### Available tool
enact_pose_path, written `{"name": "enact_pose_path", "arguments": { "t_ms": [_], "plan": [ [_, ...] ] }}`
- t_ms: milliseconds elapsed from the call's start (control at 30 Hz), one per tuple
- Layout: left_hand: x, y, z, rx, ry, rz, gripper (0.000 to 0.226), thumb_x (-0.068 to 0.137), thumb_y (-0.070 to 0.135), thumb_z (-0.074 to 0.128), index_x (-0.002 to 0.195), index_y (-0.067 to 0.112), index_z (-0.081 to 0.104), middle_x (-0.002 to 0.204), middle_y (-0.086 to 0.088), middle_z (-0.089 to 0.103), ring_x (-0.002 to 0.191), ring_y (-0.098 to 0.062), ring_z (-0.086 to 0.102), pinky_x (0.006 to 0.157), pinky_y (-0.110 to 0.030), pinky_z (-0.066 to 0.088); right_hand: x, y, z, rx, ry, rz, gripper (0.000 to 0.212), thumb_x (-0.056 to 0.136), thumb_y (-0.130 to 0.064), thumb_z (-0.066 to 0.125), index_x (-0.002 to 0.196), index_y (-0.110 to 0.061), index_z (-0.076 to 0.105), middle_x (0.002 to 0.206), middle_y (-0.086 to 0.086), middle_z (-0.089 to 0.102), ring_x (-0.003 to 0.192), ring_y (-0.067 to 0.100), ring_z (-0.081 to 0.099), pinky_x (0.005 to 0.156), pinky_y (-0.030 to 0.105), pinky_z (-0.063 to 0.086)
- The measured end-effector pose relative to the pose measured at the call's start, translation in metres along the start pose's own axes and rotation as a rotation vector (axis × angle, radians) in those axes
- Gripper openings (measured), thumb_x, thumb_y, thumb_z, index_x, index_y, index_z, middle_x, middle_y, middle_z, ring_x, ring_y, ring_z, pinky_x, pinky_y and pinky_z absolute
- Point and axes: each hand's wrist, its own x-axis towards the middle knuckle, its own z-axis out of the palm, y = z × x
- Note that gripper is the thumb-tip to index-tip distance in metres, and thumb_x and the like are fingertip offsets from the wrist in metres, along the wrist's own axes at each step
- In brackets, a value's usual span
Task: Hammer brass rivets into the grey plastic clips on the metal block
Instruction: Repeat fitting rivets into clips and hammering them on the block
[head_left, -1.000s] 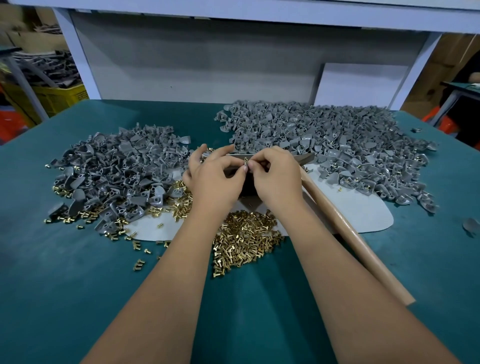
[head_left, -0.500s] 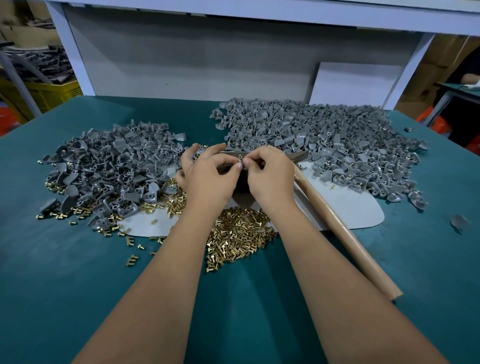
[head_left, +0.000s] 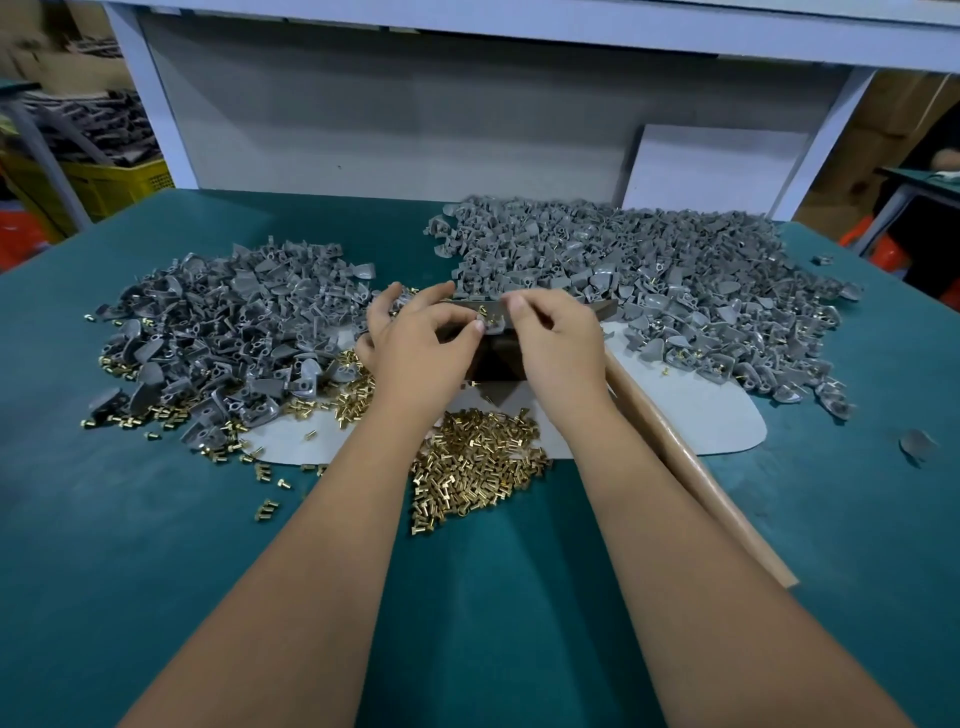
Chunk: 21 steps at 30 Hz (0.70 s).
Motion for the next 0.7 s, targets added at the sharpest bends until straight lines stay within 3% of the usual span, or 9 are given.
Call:
{"name": "enact_pose_path", "arguments": {
  "t_ms": [100,200,267,333,500,700],
  "plan": [
    [0.000,0.001,0.000,-0.031,-0.011,-0.021,0.019,0.090,0.040,0.066,0.073,0.047,0.062,0.136,0.028,0.051,0.142,-0.009,0.013,0.094,-0.030,0.005,0.005,0.002,-0.011,-0.100,0.154,0.039,0.021,0.097,-0.025,0.049,0.101,-0.023,0.069,0.096,-0.007,0.062,0.086,0.004,0.053,0.072,0.024,0.043],
    [0.000,0.001,-0.001,-0.052,-0.020,-0.034,0.019,0.090,0.039,0.066,0.073,0.046,0.062,0.137,0.027,0.051,0.142,-0.010,0.013,0.096,-0.031,0.006,0.005,0.011,-0.032,-0.462,0.222,0.123,0.022,0.095,-0.028,0.049,0.103,-0.018,0.067,0.102,0.003,0.059,0.092,0.018,0.054,0.070,0.030,0.045],
    [0.000,0.000,-0.002,-0.058,-0.017,-0.035,0.017,0.090,0.039,0.066,0.074,0.045,0.063,0.136,0.027,0.051,0.142,-0.010,0.013,0.099,-0.033,0.008,-0.001,0.018,-0.045,-0.765,0.125,0.165,0.032,0.095,-0.034,0.049,0.109,-0.009,0.062,0.112,0.013,0.056,0.102,0.030,0.051,0.077,0.036,0.041],
    [-0.001,0.000,-0.001,-0.049,-0.008,-0.026,0.014,0.089,0.039,0.067,0.076,0.043,0.065,0.135,0.027,0.052,0.141,-0.010,0.014,0.099,-0.033,0.007,-0.009,0.019,-0.050,-0.901,-0.018,0.212,0.038,0.095,-0.037,0.048,0.110,-0.005,0.062,0.115,0.017,0.056,0.106,0.036,0.052,0.073,0.036,0.038],
    [-0.001,-0.001,0.000,0.045,0.026,0.000,0.008,0.089,0.042,0.066,0.082,0.043,0.066,0.131,0.026,0.056,0.139,-0.013,0.019,0.099,-0.034,0.010,-0.011,0.011,-0.051,-0.849,-0.105,0.277,0.023,0.094,-0.025,0.053,0.104,-0.005,0.057,0.101,0.014,0.061,0.086,0.033,0.056,0.065,0.031,0.035],
    [-0.002,-0.001,0.002,0.057,0.044,-0.016,0.007,0.088,0.046,0.066,0.081,0.046,0.065,0.135,0.026,0.053,0.139,-0.011,0.017,0.101,-0.035,0.008,-0.003,-0.012,-0.063,-0.654,0.037,0.206,0.016,0.095,-0.024,0.049,0.104,-0.013,0.041,0.072,-0.004,0.046,0.061,0.019,0.044,0.049,0.030,0.025]
  ]
}}
